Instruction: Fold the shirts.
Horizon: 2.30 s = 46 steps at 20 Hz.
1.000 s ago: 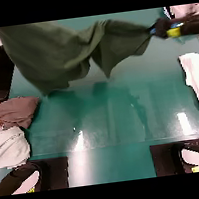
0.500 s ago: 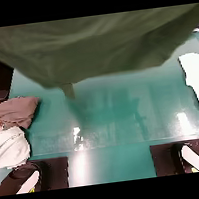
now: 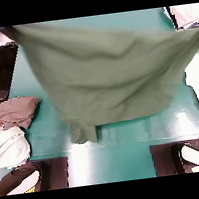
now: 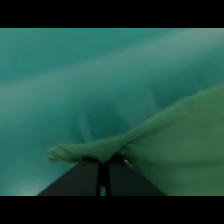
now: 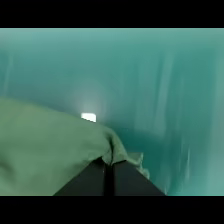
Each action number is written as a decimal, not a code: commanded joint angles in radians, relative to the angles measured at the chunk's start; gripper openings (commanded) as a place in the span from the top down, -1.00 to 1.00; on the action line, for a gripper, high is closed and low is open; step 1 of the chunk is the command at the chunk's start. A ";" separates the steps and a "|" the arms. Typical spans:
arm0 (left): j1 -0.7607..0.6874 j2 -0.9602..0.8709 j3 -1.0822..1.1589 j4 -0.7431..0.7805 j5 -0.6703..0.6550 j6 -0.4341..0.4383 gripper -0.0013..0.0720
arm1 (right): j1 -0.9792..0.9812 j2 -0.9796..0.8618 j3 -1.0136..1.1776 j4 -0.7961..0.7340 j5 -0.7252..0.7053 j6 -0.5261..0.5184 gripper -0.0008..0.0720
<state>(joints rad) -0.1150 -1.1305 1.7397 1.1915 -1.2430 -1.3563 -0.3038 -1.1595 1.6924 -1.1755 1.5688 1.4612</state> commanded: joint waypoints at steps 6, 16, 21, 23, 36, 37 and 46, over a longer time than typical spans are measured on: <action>0.000 -0.410 -0.139 -0.095 0.137 0.047 0.89 | 0.172 -0.323 -0.135 -0.231 -0.245 0.090 0.92; 0.137 -0.367 -0.119 0.008 -0.139 -0.024 -0.70 | 0.174 -0.262 -0.093 -0.168 -0.037 0.005 0.06; 0.228 -0.140 -0.554 -0.057 -0.071 0.021 -0.70 | 0.123 -0.052 -0.429 0.137 -0.045 -0.058 0.17; 0.240 -0.069 -0.766 -0.132 -0.012 0.057 -0.70 | 0.121 0.017 -0.530 0.145 -0.072 -0.057 0.17; 0.222 -0.049 -1.120 -0.370 0.215 0.197 -0.70 | 0.121 0.237 -0.703 0.163 -0.129 -0.056 0.18; 0.201 -0.049 -1.120 -0.370 0.223 0.197 -0.69 | 0.121 0.237 -0.703 0.163 -0.129 -0.056 0.18; 0.145 -0.048 -1.050 -0.367 0.225 0.153 0.89 | -0.025 0.237 -0.766 0.099 -0.057 -0.082 0.18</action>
<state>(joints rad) 0.0357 -1.1797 0.6510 0.8249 -0.9890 -1.1931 -0.2497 -0.9237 0.9649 -1.0527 1.4693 1.4017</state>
